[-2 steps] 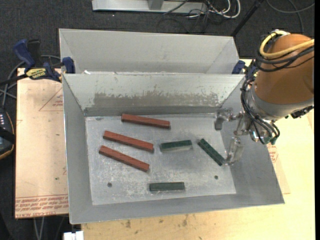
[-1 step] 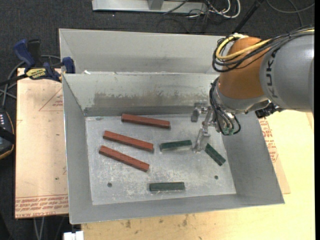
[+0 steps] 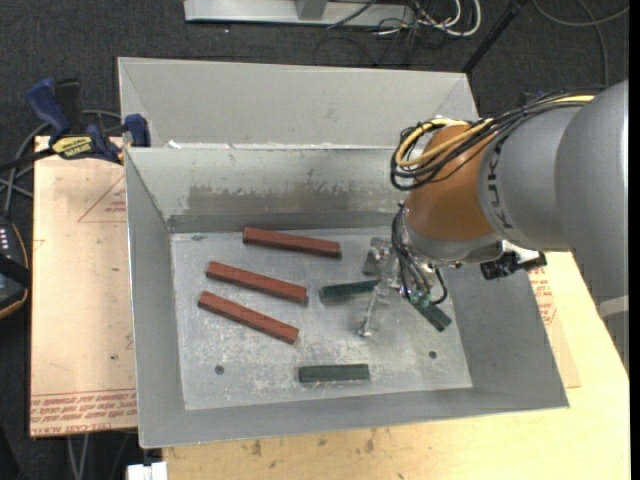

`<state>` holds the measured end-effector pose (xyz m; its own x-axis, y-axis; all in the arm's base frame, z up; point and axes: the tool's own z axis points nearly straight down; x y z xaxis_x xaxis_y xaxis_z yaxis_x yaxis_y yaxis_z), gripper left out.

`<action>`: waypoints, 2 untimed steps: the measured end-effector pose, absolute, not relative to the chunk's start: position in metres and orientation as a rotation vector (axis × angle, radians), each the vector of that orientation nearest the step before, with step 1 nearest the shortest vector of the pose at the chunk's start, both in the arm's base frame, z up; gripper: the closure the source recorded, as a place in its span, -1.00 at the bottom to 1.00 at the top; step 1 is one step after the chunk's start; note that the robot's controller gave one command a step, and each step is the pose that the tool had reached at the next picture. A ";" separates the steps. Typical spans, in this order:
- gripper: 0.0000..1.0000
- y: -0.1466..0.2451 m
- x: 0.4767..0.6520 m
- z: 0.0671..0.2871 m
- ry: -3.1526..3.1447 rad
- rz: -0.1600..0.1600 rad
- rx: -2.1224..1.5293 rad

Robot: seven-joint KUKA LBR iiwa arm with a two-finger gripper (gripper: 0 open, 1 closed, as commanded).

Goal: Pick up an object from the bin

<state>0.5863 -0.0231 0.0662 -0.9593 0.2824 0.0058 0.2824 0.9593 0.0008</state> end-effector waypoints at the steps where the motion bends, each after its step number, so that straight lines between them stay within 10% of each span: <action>1: 1.00 -0.024 0.589 0.071 -3.111 -0.002 -0.447; 2: 1.00 -0.052 0.622 0.230 -3.152 0.002 0.083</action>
Offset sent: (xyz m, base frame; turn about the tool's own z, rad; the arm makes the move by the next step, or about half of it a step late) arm 0.0000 0.0000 0.0000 0.0000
